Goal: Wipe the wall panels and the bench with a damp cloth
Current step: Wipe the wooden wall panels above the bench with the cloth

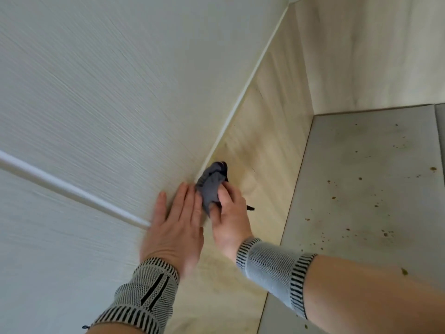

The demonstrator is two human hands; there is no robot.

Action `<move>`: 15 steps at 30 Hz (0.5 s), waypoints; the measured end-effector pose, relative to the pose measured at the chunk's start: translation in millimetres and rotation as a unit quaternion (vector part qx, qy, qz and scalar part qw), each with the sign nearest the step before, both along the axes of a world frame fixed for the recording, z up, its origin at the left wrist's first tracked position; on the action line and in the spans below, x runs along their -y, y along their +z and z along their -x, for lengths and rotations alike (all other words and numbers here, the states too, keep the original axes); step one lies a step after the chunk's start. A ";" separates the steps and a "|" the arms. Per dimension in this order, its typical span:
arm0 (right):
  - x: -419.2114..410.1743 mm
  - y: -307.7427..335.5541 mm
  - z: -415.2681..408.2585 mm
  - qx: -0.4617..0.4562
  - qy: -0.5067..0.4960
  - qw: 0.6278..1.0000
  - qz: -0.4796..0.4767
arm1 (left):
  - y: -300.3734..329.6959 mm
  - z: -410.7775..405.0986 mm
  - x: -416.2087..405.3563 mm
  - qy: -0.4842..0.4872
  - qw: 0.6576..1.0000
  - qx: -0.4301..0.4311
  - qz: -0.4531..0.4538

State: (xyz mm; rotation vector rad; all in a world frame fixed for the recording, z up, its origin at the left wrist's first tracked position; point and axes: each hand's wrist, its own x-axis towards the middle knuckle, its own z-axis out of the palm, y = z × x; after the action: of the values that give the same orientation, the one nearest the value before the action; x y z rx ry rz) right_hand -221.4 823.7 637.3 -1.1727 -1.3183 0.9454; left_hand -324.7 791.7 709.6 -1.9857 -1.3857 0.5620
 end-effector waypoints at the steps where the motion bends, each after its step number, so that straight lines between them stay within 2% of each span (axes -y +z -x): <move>1: -11.1 0.2 -4.6 0.004 0.003 1.000 0.002 | 1.0 -0.3 -1.4 -0.008 1.000 0.010 -0.014; 3: -53.2 5.7 -14.7 0.016 -0.016 0.999 0.029 | -1.0 2.4 -2.6 0.008 0.998 0.065 -0.010; 6: -109.2 15.0 -31.8 0.000 -0.053 0.992 0.113 | 1.6 4.0 -3.5 -0.021 0.998 0.052 -0.019; 8: -94.5 14.7 -23.9 -0.004 -0.058 0.992 0.109 | -1.7 7.8 -4.2 -0.015 0.998 0.064 0.000; 11: -14.4 1.8 4.8 -0.009 -0.018 0.998 0.053 | 0.6 2.1 -2.3 0.026 0.998 0.058 0.016; 12: 8.6 -2.9 10.9 -0.007 -0.006 0.999 0.046 | 2.4 -1.6 -1.7 0.011 0.999 0.050 -0.004; 15: -13.5 -5.5 2.5 0.007 -0.016 0.999 0.038 | 5.6 -4.5 1.6 0.037 0.999 -0.004 0.014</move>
State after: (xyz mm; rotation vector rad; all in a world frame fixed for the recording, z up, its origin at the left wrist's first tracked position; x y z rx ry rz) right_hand -224.0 837.2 631.8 -1.2561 -1.2797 0.9721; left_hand -320.2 790.1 715.2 -1.9582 -1.4575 0.6254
